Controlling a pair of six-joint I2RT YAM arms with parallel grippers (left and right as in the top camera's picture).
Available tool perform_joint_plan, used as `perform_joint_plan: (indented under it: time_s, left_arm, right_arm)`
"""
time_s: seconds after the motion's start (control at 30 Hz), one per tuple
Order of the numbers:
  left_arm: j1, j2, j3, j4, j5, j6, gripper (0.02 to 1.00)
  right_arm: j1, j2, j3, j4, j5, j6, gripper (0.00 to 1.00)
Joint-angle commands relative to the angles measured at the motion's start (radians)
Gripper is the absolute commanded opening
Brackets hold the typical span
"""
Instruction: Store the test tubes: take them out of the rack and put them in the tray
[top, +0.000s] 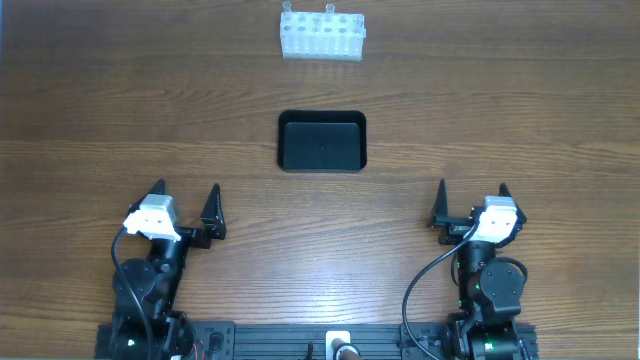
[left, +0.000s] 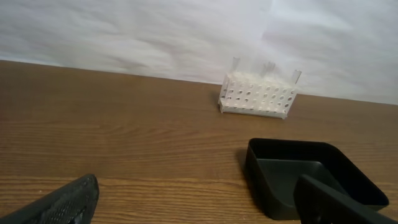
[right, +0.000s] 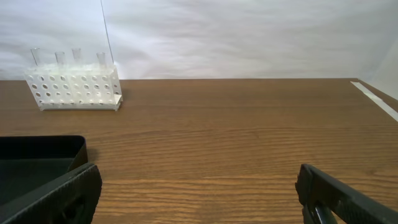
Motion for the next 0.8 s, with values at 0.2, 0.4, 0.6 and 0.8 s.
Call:
perform_joint_plan:
  time_s: [0.2,0.4,0.6,0.8]
  left_arm:
    - [0.004,-0.004,-0.005,-0.004,0.003,0.011,1.000]
    - [0.006,0.091,-0.002,0.163,0.005,0.044,1.000]
    - [0.037,0.421,0.114,0.417,0.011,0.067,0.998]
    - [0.047,0.784,0.335,0.483,0.018,0.067,0.996]
  right_arm:
    - [-0.007,-0.010,-0.005,-0.006,-0.011,-0.008,0.993]
    - [-0.007,-0.010,-0.005,-0.006,-0.011,-0.008,0.993]
    - [-0.007,-0.010,-0.005,-0.006,-0.011,-0.008,0.991]
    - [-0.007,-0.010,-0.005,-0.006,-0.011,-0.008,0.991]
